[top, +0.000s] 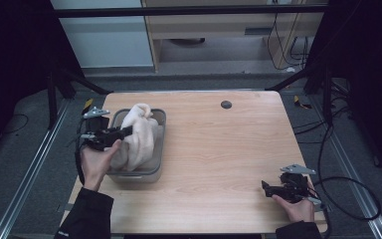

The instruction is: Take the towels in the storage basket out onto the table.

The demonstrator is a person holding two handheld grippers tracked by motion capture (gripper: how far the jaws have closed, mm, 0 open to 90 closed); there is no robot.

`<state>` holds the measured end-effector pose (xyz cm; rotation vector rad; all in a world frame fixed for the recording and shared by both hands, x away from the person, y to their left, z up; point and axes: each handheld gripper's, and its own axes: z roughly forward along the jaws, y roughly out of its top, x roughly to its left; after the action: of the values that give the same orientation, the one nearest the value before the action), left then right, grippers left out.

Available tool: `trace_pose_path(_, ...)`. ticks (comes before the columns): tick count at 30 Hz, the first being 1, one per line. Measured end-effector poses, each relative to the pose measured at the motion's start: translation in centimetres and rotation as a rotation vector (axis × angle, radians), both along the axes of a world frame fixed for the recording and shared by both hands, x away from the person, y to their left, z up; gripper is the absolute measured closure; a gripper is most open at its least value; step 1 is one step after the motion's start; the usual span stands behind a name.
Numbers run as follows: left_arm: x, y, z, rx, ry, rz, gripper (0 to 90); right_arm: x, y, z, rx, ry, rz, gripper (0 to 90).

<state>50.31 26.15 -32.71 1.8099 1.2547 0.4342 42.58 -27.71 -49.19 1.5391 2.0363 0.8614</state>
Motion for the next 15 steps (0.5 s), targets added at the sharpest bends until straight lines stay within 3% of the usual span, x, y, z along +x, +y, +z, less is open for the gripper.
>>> trace_pose_path(8, -0.5, 0.7, 2.4, -0.019, -0.046, 0.009, 75.4, 0.0, 0.0, 0.0, 0.005, 0.005, 0.003, 5.2)
trace_pose_path(15, -0.7, 0.6, 3.7, -0.022, -0.064, 0.002, 75.4, 0.0, 0.0, 0.0, 0.006, 0.005, 0.002, 5.1)
